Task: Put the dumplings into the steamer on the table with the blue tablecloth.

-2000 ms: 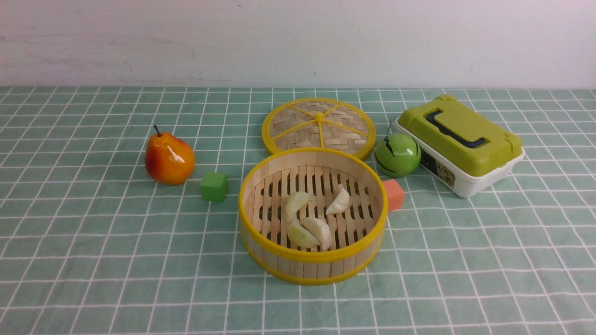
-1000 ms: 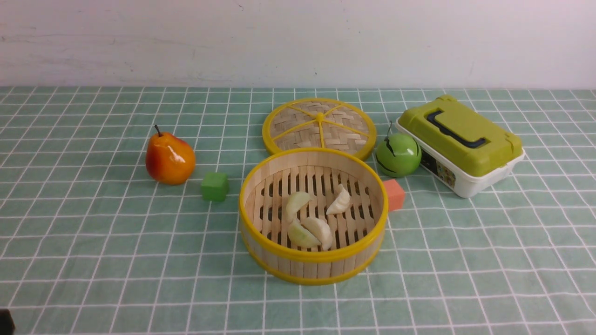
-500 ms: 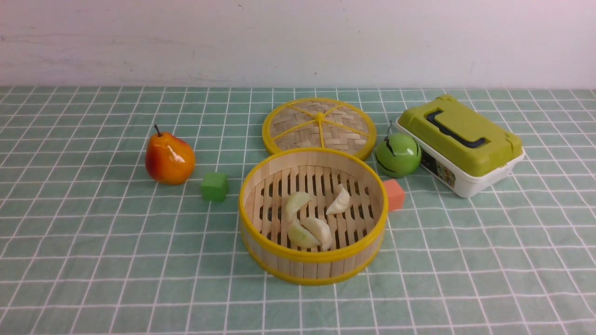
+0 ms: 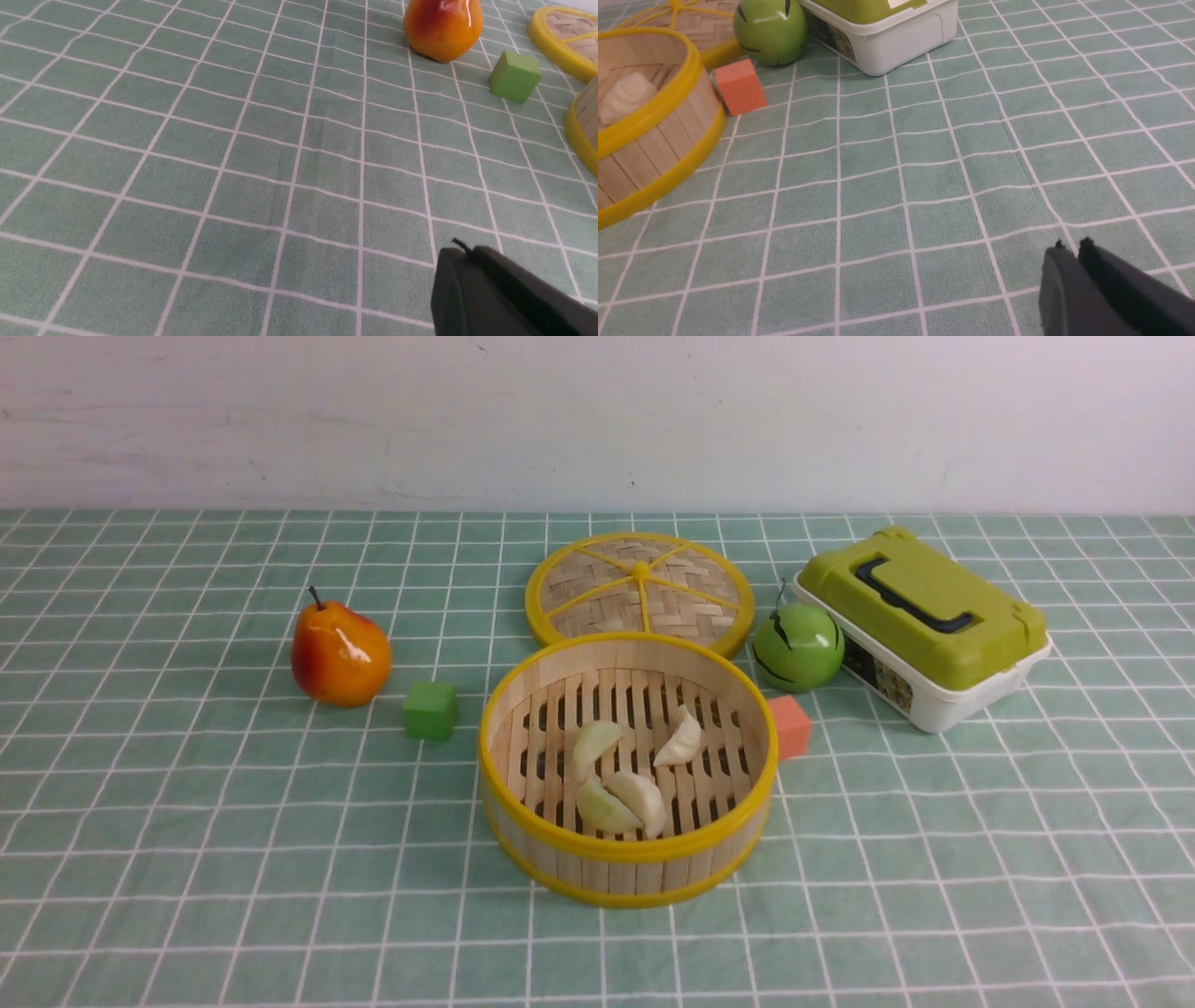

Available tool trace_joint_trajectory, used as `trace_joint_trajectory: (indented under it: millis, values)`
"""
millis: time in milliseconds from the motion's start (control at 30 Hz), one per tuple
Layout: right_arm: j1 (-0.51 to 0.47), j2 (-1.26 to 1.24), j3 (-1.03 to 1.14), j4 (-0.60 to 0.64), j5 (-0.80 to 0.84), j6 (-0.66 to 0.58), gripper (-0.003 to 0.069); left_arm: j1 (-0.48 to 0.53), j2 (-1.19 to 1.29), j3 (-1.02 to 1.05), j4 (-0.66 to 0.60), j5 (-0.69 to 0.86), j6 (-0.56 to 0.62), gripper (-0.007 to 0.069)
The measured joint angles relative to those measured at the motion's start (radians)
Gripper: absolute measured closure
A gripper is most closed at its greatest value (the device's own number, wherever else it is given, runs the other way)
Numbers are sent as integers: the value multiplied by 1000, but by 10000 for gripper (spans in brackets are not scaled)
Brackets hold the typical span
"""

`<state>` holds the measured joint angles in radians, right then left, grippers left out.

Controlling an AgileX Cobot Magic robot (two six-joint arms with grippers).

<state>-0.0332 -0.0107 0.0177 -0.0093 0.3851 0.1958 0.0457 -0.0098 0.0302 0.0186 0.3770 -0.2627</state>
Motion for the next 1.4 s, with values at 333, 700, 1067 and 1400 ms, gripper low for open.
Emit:
trace_joint_trajectory:
  millis: [333,700,1067,1400]
  values:
    - [0,0,0,0,0,0,606,0,0,0,0,0,0,638]
    - [0,0,0,0,0,0,589,0,0,0,1,0,0,638]
    - [0,0,0,0,0,0,575,-1,0,0,1,0,0,638]
    - [0,0,0,0,0,0,565,-1,0,0,1,0,0,638]
